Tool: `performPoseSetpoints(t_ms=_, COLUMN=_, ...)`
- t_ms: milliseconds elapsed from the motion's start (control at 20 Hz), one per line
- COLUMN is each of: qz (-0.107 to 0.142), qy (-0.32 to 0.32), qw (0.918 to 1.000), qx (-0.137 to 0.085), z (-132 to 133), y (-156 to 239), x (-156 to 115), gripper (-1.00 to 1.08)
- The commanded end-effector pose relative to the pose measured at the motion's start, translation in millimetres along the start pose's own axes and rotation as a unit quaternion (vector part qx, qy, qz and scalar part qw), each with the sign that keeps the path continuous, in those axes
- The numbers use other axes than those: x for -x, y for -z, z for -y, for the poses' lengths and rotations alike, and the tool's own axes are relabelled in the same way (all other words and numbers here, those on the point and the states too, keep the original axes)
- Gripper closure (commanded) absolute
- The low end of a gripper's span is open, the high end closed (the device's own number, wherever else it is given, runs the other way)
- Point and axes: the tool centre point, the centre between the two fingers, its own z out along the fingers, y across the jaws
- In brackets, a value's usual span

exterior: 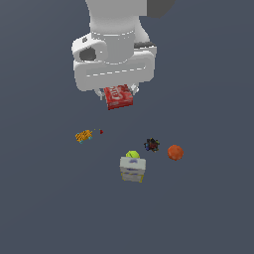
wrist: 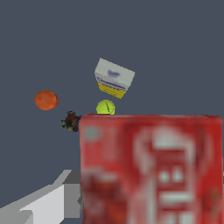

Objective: Pick up a designated object from a clutter of objects.

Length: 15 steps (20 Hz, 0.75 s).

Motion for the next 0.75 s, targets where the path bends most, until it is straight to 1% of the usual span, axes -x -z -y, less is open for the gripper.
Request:
performPoseSetpoints(t_ms=0, qz=0.001, qy=0.000, qw=1.0000, qx=0.000, z=10, y=19, x=2, gripper=1.08)
performPoseSetpoints(t_ms=350, qz=0.001, qy=0.000, qw=1.0000, qx=-0.001, z=28, y=52, x=4, gripper=1.08)
performPoseSetpoints(t_ms=700, qz=0.000, qy=0.000, qw=1.0000, qx=-0.001, z=31, y=59, x=3, gripper=1.08)
